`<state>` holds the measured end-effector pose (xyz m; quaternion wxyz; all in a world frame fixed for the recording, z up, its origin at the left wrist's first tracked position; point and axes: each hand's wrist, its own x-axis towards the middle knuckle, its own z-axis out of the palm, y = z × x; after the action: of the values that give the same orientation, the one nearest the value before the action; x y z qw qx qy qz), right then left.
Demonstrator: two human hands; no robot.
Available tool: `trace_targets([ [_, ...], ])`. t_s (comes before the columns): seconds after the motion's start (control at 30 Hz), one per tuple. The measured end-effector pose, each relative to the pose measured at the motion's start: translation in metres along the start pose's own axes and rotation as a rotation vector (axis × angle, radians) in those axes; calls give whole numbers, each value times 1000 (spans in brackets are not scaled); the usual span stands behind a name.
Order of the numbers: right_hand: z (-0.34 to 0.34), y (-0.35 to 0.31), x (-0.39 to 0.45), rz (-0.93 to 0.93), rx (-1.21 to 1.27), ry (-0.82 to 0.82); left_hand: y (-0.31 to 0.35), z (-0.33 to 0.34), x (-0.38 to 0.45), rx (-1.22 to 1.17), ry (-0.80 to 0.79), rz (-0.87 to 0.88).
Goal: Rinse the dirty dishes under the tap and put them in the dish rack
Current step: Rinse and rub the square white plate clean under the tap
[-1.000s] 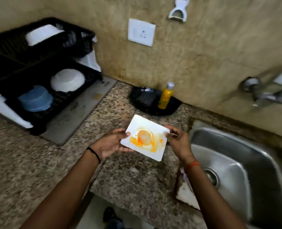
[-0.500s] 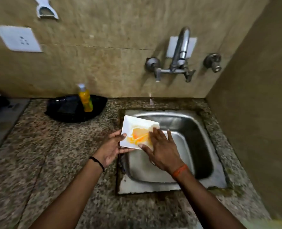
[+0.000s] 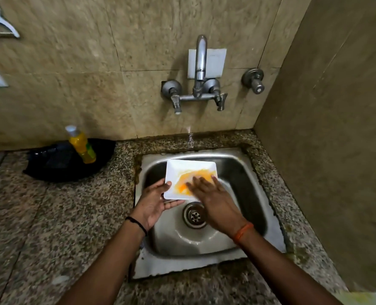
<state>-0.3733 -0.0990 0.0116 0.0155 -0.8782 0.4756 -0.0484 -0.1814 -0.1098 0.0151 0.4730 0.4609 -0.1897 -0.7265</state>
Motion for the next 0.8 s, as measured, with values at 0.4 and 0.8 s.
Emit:
trace_targets([
  [0.4, 5, 51, 17, -5, -50, 129, 13, 34, 36, 138, 27, -8],
  [0.8, 11, 71, 39, 35, 21, 169, 88, 174, 102, 1212, 205, 978],
])
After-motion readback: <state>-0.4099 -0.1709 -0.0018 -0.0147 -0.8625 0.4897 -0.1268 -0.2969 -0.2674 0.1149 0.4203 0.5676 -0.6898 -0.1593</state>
